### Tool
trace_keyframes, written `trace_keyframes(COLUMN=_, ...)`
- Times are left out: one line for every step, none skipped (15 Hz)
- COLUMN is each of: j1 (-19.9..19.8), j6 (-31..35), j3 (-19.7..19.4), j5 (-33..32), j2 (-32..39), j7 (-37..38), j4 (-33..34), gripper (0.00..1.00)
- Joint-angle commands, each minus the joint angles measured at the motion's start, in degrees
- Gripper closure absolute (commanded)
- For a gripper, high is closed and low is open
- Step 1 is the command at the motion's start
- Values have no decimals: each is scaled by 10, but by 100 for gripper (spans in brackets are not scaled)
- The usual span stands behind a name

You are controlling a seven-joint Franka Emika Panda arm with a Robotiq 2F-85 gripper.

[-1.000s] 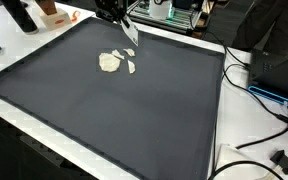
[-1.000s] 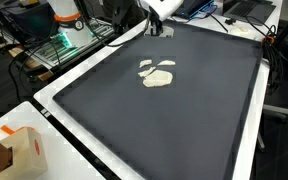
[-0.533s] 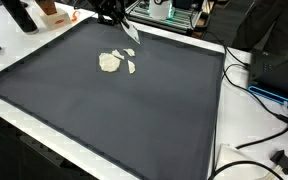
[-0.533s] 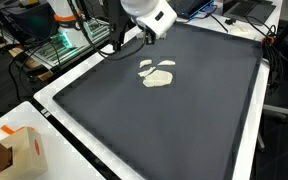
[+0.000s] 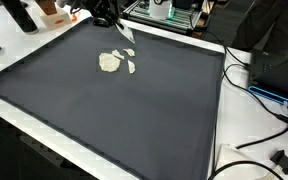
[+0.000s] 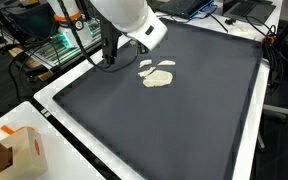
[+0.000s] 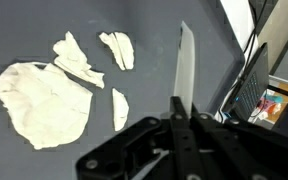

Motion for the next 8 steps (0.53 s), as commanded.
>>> trace_keyframes(j1=-14, j6=-16, j3=-7, j5=-8, j2=13, j7=-20, j4=9, gripper=99)
trace_keyframes(j1=-16, j6=-17, j3=-9, j5=-8, j2=15, j7=-21, j4=10, gripper=99)
trace_keyframes(j1=-18, j6=-16, j3=-10, j5=-8, j2=17, j7=-22, j4=10, gripper=99)
trace_keyframes(j1=-20, j6=-16, j3=-11, j5=-7, j2=19, j7=-20, j4=10, gripper=99)
trace_keyframes(j1=-24, j6=-19, j3=-11, j5=5, j2=20, j7=-17, j4=10, gripper=99)
trace_keyframes(j1=-26, j6=-19, j3=-12, j5=8, j2=20, j7=-14, j4=10, gripper=99)
trace_keyframes(j1=-27, j6=-20, j3=-12, j5=11, j2=19, j7=-10, j4=9, gripper=99)
trace_keyframes(j1=-28, j6=-19, j3=-13, j5=10, j2=19, j7=-3, j4=8, gripper=99)
